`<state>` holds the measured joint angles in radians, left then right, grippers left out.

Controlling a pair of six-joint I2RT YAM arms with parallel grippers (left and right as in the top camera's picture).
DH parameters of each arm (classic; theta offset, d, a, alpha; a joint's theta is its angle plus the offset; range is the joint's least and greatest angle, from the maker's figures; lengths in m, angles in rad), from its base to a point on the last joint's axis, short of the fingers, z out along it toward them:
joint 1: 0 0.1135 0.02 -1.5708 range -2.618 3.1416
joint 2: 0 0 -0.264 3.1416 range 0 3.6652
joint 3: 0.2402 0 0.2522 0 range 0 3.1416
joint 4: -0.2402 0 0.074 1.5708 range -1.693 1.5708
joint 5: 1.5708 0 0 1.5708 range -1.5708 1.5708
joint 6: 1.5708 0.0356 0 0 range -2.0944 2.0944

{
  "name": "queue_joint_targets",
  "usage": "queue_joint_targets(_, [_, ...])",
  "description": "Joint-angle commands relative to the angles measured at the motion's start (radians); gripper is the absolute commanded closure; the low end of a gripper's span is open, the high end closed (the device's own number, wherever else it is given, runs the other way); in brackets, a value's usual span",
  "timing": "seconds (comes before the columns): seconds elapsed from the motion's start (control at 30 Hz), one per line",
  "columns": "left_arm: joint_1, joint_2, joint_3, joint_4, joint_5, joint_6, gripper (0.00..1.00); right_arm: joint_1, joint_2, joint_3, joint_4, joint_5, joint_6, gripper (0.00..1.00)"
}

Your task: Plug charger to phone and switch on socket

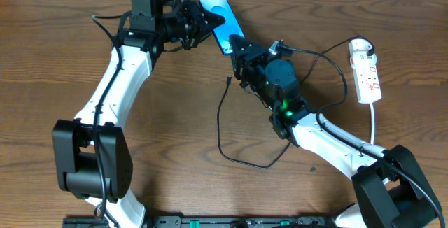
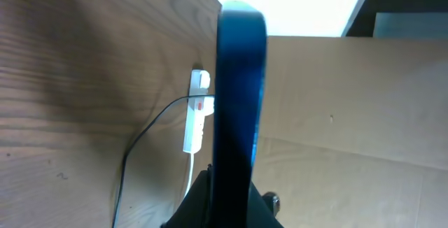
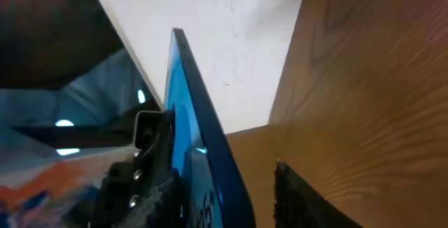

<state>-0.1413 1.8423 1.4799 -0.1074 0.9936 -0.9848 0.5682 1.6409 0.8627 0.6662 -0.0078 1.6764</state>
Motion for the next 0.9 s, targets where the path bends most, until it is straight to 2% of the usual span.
queue_joint_targets(0.0, [0.029,-0.017,0.011,-0.005,0.072,0.073,0.93,-0.027,-0.014,0.009,-0.004,-0.019,-0.223,0.53])
queue_joint_targets(0.13, [0.060,-0.017,0.011,-0.071,0.073,0.142,0.93,-0.067,-0.014,0.009,-0.004,-0.099,-0.402,0.24])
queue_joint_targets(0.27, [0.087,-0.017,0.011,-0.164,0.073,0.247,0.93,-0.121,-0.014,0.009,-0.018,-0.272,-0.602,0.01])
queue_joint_targets(0.37, [0.103,-0.017,0.011,-0.236,0.068,0.301,0.93,-0.158,-0.014,0.009,-0.095,-0.370,-0.686,0.01])
queue_joint_targets(0.57, [0.153,-0.017,0.011,-0.346,0.037,0.350,0.93,-0.195,-0.014,0.009,-0.372,-0.494,-0.846,0.01])
queue_joint_targets(0.73, [0.229,-0.017,0.011,-0.435,-0.047,0.417,0.93,-0.190,-0.014,0.041,-0.600,-0.486,-0.961,0.01])
queue_joint_targets(0.87, [0.300,-0.017,0.011,-0.470,-0.070,0.461,0.93,-0.182,-0.014,0.157,-0.866,-0.412,-1.075,0.01])
